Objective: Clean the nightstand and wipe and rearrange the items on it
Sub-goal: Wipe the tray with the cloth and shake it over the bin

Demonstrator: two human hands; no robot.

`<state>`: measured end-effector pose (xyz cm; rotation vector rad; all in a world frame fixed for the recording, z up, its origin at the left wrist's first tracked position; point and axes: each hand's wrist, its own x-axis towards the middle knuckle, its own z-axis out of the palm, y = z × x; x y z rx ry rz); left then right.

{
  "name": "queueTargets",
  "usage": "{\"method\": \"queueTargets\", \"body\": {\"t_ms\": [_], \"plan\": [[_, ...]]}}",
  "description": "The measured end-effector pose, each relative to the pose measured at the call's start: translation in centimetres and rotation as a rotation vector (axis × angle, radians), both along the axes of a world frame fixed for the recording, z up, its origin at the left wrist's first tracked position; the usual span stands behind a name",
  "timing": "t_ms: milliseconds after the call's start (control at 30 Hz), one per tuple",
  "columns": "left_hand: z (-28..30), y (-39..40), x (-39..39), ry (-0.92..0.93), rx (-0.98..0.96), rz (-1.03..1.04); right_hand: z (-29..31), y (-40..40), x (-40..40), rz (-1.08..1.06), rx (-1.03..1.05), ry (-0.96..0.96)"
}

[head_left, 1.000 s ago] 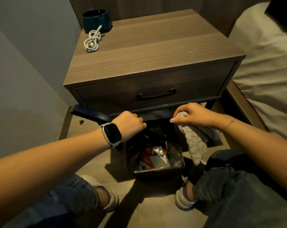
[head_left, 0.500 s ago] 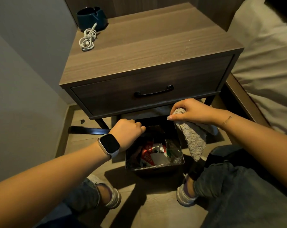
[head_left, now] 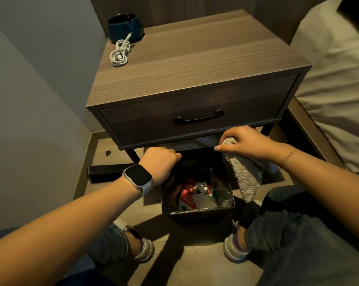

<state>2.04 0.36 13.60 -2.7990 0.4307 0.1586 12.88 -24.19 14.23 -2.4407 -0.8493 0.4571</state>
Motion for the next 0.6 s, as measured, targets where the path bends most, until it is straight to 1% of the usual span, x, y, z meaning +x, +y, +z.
{"method": "queueTargets", "body": {"t_ms": [67,167,233,300,367,467,533,600], "plan": [[0.0,0.3,0.4,-0.015,-0.075,0.066,0.0,-0.1,-0.1,-0.009,-0.006,-0.005],[1.0,1.0,0.8,-0.065,-0.271,0.167,0.5,-0.3,-0.2,-0.056,0.032,-0.036],[2.4,1.8,1.0,-0.031,-0.422,0.229,0.9,-0.6,-0.1,-0.127,0.081,-0.081],[3.7,2.4,1.1,0.054,-0.524,0.257,1.4,-1.1,0.1,-0.221,0.161,-0.106],[4.4,2.5,0.7,0.120,-0.570,0.274,1.9,-1.6,0.1,-0.340,0.290,-0.114],[4.5,2.3,-0.2,0.109,-0.649,0.300,2.5,-1.8,-0.2,-0.523,0.478,-0.098],[4.5,1.9,-0.8,0.082,-0.647,0.287,2.8,-1.6,-0.7,-0.582,0.547,-0.108],[4.5,1.4,-1.3,0.069,-0.651,0.282,2.7,-0.4,-1.7,-0.586,0.590,-0.131]]}}
